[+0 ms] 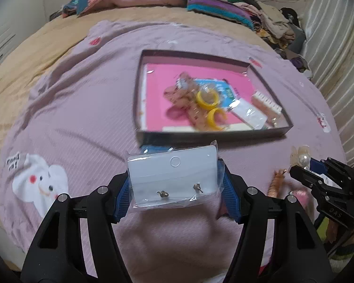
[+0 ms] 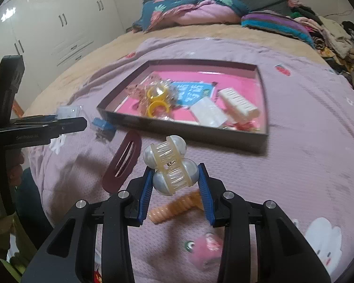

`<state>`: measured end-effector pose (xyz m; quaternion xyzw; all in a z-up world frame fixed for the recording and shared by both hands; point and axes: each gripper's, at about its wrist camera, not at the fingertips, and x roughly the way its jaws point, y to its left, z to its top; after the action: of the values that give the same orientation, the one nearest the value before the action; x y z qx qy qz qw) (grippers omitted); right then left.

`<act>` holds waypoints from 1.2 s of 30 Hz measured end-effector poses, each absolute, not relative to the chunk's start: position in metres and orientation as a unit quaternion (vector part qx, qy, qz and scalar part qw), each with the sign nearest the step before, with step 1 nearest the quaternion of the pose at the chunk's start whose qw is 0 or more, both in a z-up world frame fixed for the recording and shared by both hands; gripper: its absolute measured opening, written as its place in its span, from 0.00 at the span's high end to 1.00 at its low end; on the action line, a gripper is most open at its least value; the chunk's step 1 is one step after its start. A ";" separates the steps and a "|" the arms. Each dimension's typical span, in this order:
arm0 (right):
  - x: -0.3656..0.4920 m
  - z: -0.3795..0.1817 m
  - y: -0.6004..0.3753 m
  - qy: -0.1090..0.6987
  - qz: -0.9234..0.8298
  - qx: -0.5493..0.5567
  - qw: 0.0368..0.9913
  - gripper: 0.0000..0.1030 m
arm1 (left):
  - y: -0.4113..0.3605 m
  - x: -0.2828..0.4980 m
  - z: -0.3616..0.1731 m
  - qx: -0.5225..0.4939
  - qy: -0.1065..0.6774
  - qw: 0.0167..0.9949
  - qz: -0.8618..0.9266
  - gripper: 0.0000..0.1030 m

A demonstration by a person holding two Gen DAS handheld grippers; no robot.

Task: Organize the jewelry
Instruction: 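Grasp the pearl claw clip with the right gripper while the left grasps the stud earring card, then lower the earring card into the box with the left gripper while the right drops the pearl clip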

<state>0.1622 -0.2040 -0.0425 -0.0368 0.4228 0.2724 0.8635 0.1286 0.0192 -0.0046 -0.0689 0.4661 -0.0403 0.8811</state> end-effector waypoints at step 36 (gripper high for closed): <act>0.219 0.003 -0.223 0.387 0.221 -0.029 0.895 0.65 | -0.002 0.217 0.013 -0.065 0.440 0.893 -0.064 0.45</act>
<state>0.2191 -0.2232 0.0034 -0.0285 0.3870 0.2213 0.8947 0.2173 -0.0016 0.0130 -0.0649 0.4402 -0.0639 0.8932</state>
